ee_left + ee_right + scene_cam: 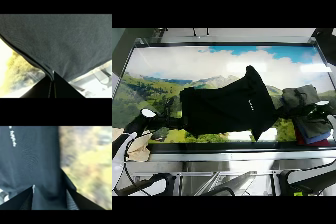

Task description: Fold the shirts.

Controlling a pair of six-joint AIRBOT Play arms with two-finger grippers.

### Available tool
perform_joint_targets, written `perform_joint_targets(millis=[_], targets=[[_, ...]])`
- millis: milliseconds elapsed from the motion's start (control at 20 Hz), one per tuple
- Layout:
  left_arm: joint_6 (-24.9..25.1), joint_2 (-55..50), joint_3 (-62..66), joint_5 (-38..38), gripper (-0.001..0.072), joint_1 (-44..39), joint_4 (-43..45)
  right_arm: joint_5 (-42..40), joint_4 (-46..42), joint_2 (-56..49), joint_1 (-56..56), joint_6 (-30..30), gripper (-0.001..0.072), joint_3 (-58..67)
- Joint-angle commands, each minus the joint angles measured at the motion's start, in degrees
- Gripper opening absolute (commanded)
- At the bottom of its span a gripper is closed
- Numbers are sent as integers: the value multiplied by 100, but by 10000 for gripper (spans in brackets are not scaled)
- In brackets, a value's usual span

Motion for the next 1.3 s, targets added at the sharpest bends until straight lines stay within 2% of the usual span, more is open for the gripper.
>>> perform_joint_targets(millis=[0, 50, 100, 200, 250, 350, 400, 550, 700, 800, 950, 1050, 1150, 1250], targets=[[4, 4, 9, -39, 12, -2, -9, -155, 20, -199, 269, 2, 420, -2], [4, 7, 11, -37, 12, 2, -9, -129, 151, -186, 254, 2, 303, 20], [4, 7, 11, -50, 12, 11, -11, -111, 251, -142, 229, 2, 240, 46], [4, 85, 13, -170, 11, 114, -20, 28, 428, 22, 184, 4, 219, 149], [4, 192, 24, -238, 11, 214, -22, 153, 518, 162, 149, 2, 108, 229], [0, 549, 153, -474, 11, 529, -33, 354, 789, 566, 79, 2, 77, 417], [-7, 778, 302, -678, 11, 719, -66, 422, 1003, 824, 33, -2, 14, 509], [-208, 1637, 1169, -1399, 11, 1244, -87, 511, 1589, 1816, -105, -22, 19, 846], [-249, 2568, 2260, -1764, 11, 1681, -754, 420, 2046, 3034, -146, -42, 19, 1292], [-247, 3150, 3178, -1823, 11, 1974, -1318, 15, 2151, 3893, -146, -87, 19, 1762], [-205, 3738, 4841, -1779, 11, 2284, -1213, -874, 2026, 4935, -146, -413, 20, 2573], [-245, 3939, 5982, -1657, 11, 2260, -254, -1456, 1620, 5436, -146, -496, 20, 3097], [-721, 3982, 6806, -1552, 11, 1899, 1307, -1495, 1414, 5630, -149, -778, 20, 3451], [-879, 3836, 7121, -1751, 11, 1169, 2391, -1379, 1438, 5560, -157, -815, 19, 3491]])
